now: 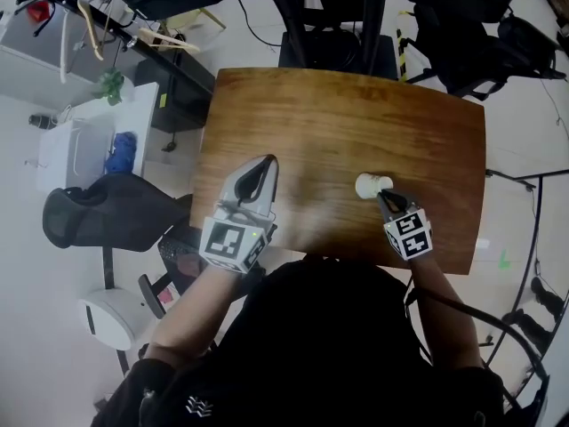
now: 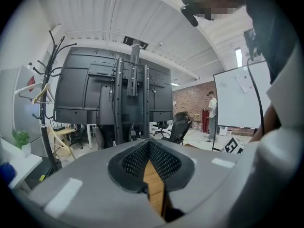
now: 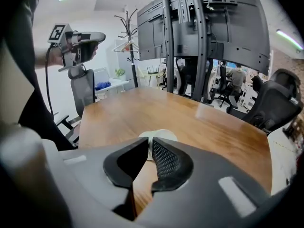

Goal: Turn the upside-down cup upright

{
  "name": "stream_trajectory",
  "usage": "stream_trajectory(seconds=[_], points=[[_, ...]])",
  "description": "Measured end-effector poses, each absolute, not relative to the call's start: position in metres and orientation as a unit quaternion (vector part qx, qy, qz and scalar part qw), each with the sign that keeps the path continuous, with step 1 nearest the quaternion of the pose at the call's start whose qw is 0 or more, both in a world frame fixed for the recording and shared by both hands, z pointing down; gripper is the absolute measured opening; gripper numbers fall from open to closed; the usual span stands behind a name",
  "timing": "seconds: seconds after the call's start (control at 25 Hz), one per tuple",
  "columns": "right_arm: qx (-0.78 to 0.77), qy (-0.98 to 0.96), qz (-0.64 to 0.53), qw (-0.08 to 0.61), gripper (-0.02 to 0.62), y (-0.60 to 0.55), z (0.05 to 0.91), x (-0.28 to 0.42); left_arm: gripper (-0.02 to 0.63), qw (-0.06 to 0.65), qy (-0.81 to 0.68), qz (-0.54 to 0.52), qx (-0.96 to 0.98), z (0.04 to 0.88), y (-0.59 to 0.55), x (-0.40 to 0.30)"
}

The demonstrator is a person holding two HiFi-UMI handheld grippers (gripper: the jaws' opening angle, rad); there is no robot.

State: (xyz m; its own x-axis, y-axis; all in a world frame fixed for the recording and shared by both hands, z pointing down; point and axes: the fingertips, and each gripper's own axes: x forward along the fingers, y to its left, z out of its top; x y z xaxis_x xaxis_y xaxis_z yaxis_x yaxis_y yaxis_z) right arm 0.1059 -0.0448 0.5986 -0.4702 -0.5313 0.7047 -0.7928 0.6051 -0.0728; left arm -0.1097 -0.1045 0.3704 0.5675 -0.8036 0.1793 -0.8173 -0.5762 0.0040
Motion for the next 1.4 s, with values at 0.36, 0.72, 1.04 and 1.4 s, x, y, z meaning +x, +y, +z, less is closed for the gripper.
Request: stream_trajectory(seconds=[0.36,0.72,1.04,1.4], points=[[0.357,-0.844,0.182,0.357,0.033,-0.043,0.604,0.064,0.000,0.044,-0.475,0.077,0.876,0.369,-0.099,-0.143],[0.418,-0.863,0.185,0.217,0.032,-0.062,0.564,0.066,0.000,0.054,-0.485,0.072,0.870,0.374,-0.097,-0.165],[0.495,-0.823,0.219,0.170,0.002,-0.074,0.575,0.103,0.000,0.051,-0.474,0.070,0.876,0.372,-0.103,-0.155],[0.486,-0.797,0.290,0.213,0.107,-0.076,0.604,0.097,0.000,0.052,-0.485,0.075,0.870,0.373,-0.099,-0.163]])
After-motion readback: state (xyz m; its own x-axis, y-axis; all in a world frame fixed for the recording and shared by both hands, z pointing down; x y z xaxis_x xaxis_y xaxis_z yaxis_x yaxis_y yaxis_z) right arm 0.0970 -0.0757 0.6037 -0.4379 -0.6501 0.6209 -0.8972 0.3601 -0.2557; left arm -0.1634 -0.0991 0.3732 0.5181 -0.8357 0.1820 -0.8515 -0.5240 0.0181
